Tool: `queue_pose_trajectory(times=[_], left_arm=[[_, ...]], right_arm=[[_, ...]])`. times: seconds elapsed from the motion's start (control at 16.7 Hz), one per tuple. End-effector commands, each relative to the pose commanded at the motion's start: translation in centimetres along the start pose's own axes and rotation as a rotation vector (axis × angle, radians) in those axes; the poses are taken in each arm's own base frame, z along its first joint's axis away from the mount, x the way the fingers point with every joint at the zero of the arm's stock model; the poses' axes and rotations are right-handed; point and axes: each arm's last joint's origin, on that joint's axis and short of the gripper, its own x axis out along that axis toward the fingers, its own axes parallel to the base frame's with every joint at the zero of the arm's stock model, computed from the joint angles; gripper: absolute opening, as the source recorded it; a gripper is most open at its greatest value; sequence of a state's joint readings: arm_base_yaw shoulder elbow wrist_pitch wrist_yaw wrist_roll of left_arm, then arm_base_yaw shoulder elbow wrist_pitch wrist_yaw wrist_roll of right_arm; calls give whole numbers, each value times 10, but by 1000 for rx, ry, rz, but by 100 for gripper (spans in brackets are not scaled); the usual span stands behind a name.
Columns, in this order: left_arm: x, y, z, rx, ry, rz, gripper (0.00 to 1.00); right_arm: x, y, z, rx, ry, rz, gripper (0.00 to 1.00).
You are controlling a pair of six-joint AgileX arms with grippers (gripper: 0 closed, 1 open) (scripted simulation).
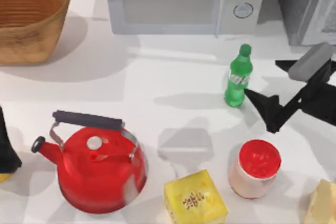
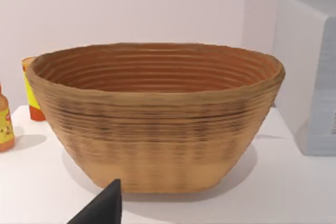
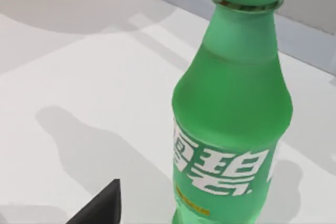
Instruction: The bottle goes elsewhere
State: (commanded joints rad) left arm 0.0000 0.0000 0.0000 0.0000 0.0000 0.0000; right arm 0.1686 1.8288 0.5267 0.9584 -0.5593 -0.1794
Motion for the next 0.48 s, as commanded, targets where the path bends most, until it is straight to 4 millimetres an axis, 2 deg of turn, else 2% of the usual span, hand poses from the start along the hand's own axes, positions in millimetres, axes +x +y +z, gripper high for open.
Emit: queue_pose_trajectory(times=[0.3, 0.48], left_arm=[[0, 0, 0, 0, 0, 0, 100], [0, 0, 0, 0, 0, 0, 100]], right_arm=[[46, 2, -3, 0, 3, 4, 100], [67, 7, -8, 0, 4, 3, 100]])
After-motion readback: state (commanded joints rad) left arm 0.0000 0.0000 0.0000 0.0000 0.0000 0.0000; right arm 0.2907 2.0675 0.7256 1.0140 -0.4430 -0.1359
